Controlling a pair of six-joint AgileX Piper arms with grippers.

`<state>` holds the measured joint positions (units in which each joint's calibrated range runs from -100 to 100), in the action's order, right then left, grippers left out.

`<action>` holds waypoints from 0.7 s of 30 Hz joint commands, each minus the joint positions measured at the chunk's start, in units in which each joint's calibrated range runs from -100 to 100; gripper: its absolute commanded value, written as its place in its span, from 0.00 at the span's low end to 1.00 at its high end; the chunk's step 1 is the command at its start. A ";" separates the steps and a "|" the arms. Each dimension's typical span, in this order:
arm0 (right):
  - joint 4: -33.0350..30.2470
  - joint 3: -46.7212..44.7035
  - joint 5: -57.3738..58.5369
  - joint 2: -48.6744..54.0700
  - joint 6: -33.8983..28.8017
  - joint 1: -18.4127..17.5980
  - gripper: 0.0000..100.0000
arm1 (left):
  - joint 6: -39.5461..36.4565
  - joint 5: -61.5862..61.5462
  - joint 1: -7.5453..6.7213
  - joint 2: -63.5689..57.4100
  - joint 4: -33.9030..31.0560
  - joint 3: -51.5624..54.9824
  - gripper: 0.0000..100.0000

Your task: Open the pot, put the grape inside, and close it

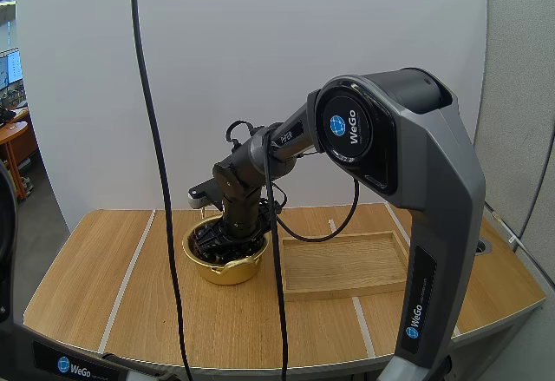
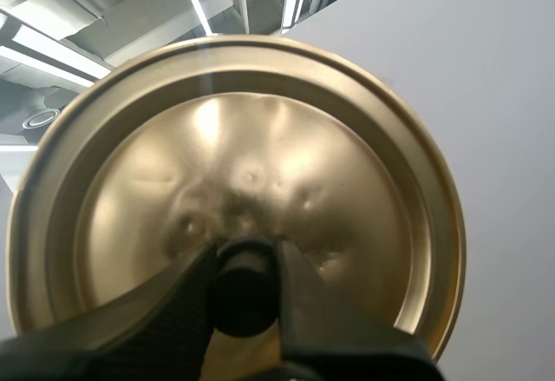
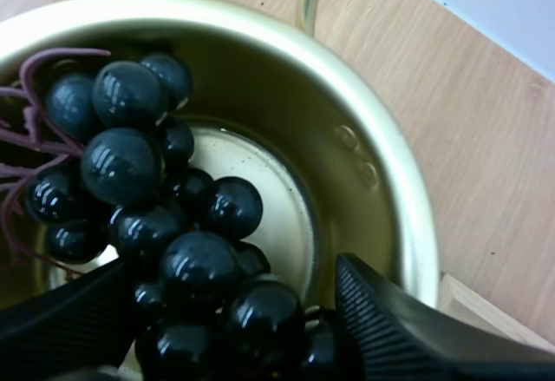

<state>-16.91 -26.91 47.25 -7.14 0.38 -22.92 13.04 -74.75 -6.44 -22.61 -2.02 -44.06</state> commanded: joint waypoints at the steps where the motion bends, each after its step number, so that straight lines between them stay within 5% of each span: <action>1: -0.82 -0.67 4.01 3.64 -0.04 0.41 1.00 | -0.26 2.01 -0.19 -0.39 -0.42 -0.56 0.00; 21: 0.35 -0.67 -0.13 9.43 -0.04 0.41 1.00 | -0.26 2.01 -0.19 -0.39 -0.42 -0.56 0.00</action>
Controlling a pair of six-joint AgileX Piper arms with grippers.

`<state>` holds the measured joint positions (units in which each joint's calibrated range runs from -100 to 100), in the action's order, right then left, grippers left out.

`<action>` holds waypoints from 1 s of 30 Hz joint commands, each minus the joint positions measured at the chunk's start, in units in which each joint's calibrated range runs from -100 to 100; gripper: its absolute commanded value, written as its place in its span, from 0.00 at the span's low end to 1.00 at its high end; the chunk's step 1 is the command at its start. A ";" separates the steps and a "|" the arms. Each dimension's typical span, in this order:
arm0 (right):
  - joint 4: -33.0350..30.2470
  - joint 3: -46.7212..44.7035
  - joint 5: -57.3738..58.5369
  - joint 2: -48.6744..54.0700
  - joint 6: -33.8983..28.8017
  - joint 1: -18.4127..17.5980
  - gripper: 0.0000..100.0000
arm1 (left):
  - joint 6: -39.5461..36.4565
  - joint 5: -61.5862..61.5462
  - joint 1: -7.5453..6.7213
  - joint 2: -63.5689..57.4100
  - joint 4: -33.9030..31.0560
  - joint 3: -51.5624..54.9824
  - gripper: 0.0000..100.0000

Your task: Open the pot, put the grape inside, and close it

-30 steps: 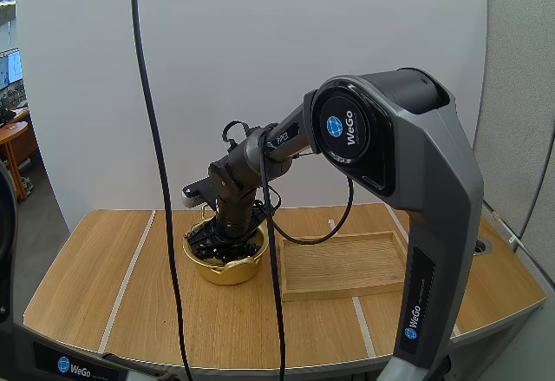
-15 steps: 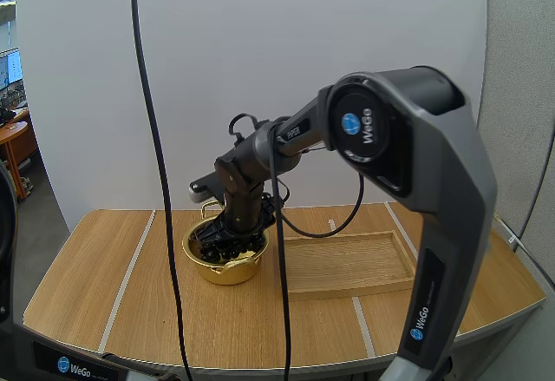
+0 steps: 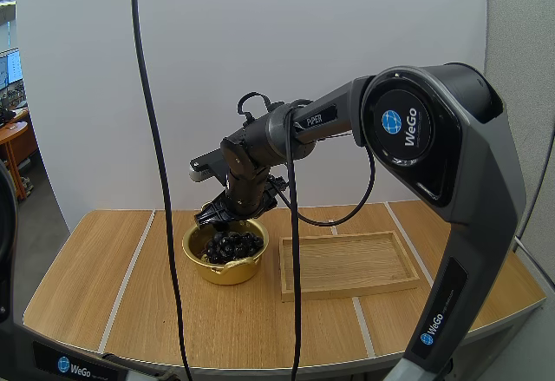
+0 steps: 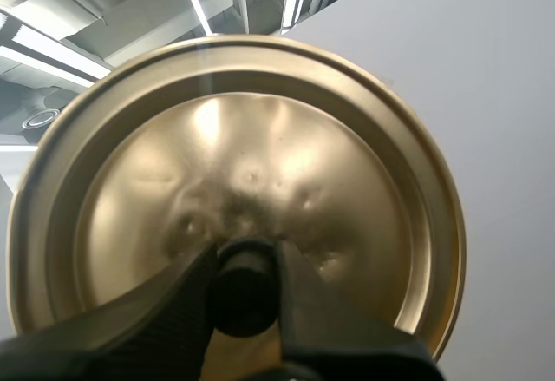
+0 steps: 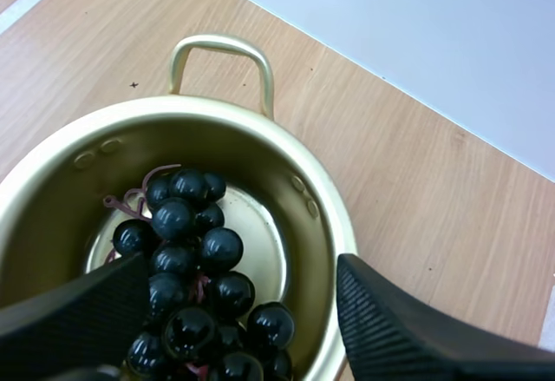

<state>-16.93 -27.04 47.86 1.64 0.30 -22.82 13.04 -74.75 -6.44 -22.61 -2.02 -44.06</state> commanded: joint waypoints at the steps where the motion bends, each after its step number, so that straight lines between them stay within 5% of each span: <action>1: 0.70 -0.55 -0.75 0.66 0.04 0.31 1.00 | -0.26 2.01 -0.19 -0.39 -0.42 -0.56 0.00; 12: 0.74 -0.55 4.30 0.66 0.04 0.13 1.00 | -0.26 2.01 -0.19 -0.39 -0.42 -0.56 0.00; 13: 0.74 -0.55 4.30 0.66 0.04 0.13 0.94 | -0.26 2.01 -0.19 -0.39 -0.42 -0.56 0.00; 17: 1.26 -0.55 4.44 0.78 0.04 0.13 0.38 | -0.26 2.01 -0.19 -0.39 -0.42 -0.56 0.00; 18: 1.26 -0.55 4.88 0.77 0.04 0.13 0.31 | -0.26 2.01 -0.19 -0.39 -0.42 -0.56 0.00; 19: 1.26 -0.55 5.49 0.92 0.04 0.13 0.05 | -0.26 2.01 -0.19 -0.39 -0.42 -0.56 0.00; 30: 4.16 -0.55 14.98 3.16 -0.23 0.13 0.00 | -0.26 2.01 -0.19 -0.39 -0.42 -0.56 0.00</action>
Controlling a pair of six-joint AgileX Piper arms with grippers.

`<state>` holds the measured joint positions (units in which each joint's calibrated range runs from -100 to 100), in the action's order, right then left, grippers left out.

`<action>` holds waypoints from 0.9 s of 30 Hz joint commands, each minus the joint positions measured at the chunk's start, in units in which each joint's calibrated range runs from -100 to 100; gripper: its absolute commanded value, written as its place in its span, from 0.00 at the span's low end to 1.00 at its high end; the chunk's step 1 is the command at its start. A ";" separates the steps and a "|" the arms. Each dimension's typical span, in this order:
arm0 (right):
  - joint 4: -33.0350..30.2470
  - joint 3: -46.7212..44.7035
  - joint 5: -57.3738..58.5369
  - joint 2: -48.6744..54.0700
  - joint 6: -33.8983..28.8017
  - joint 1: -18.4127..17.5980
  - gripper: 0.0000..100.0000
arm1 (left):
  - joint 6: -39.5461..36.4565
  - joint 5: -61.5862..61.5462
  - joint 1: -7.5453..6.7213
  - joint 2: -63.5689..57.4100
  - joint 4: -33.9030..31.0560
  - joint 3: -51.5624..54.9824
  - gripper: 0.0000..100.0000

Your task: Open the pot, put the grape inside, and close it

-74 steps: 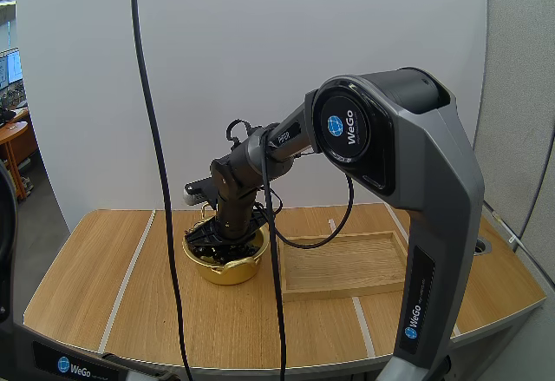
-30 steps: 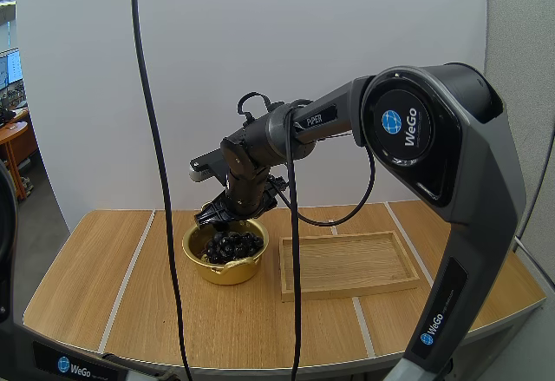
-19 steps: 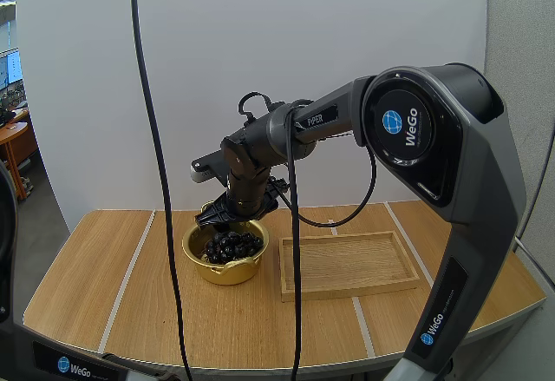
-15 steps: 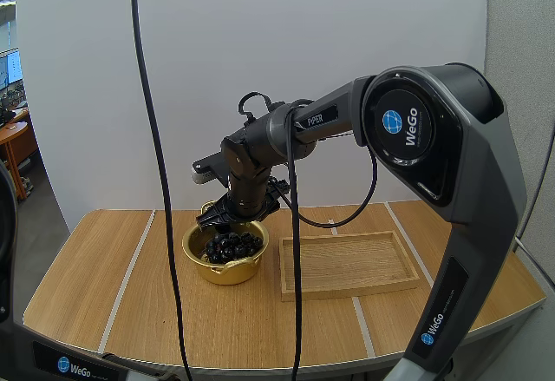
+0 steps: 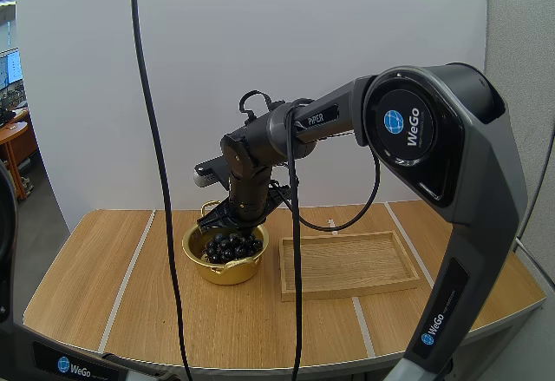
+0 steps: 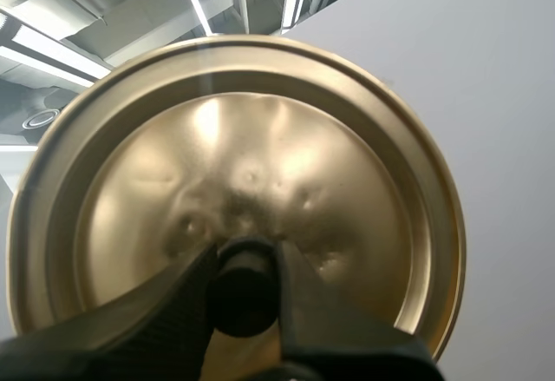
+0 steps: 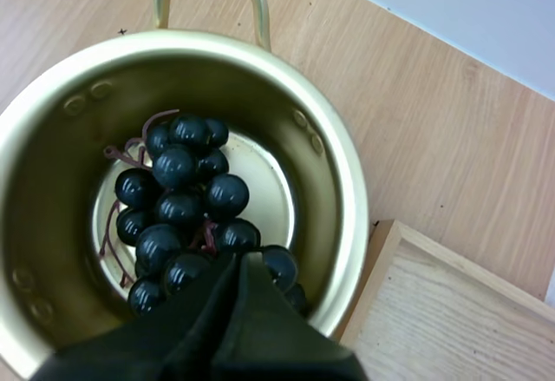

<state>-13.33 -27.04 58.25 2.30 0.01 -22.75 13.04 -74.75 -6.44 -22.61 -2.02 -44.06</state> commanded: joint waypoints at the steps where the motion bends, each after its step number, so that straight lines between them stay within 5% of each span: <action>1: 0.81 -0.55 4.58 3.57 0.06 0.06 0.00 | -0.26 2.01 -0.19 -0.39 -0.42 -0.56 0.00; 16: 4.88 -1.40 8.83 7.19 0.38 0.06 0.00 | -0.26 2.01 -0.19 -0.39 -0.42 -0.56 0.00; 27: 4.88 -2.03 2.01 -0.53 1.44 0.06 0.00 | -0.26 2.01 -0.19 -0.39 -0.42 -0.56 0.00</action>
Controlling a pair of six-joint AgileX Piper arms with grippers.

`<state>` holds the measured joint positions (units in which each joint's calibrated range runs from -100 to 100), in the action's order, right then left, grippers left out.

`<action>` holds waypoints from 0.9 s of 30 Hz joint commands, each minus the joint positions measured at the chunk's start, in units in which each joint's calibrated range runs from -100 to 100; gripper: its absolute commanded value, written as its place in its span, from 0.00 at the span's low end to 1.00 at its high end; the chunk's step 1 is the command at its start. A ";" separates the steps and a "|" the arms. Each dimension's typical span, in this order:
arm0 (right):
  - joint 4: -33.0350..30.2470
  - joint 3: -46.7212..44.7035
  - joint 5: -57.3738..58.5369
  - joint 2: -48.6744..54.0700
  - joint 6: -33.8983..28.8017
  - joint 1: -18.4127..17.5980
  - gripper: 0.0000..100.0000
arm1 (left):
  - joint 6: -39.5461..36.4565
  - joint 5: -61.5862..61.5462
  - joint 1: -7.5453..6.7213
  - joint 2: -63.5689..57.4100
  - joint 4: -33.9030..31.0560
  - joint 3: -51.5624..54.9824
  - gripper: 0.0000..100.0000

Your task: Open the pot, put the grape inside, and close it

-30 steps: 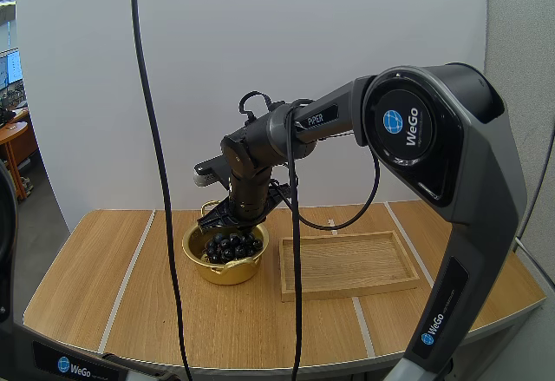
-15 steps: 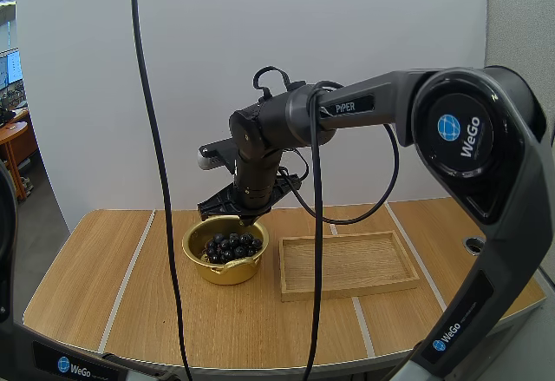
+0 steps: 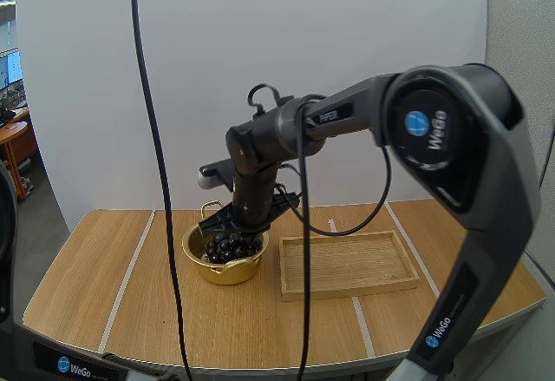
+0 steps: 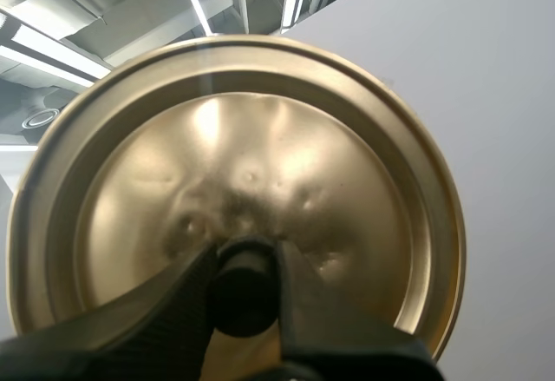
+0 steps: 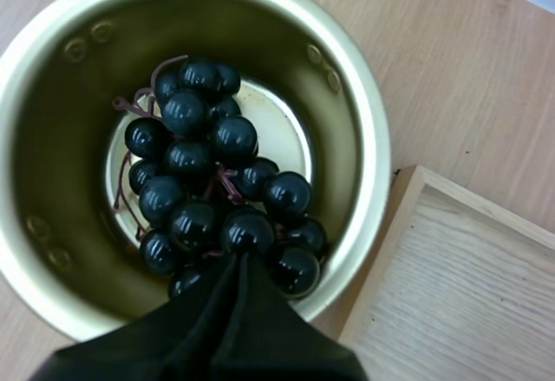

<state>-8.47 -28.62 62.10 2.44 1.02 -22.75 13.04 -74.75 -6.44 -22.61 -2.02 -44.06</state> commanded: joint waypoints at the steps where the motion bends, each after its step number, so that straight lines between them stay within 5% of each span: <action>1: 0.02 -0.45 -3.40 -1.20 0.43 0.06 0.00 | -0.26 2.01 -0.19 -0.39 -0.42 -0.56 0.00; 12: 0.02 -0.03 -13.69 -3.95 0.43 0.00 0.00 | -0.26 2.01 -0.19 -0.39 -0.42 -0.56 0.00; 27: -0.05 2.90 -11.35 -8.74 0.50 -0.42 0.00 | -0.26 2.01 -0.19 -0.39 -0.42 -0.56 0.00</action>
<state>-8.58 -26.18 50.50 -6.42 1.13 -22.90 13.04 -74.75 -6.44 -22.61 -2.02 -44.06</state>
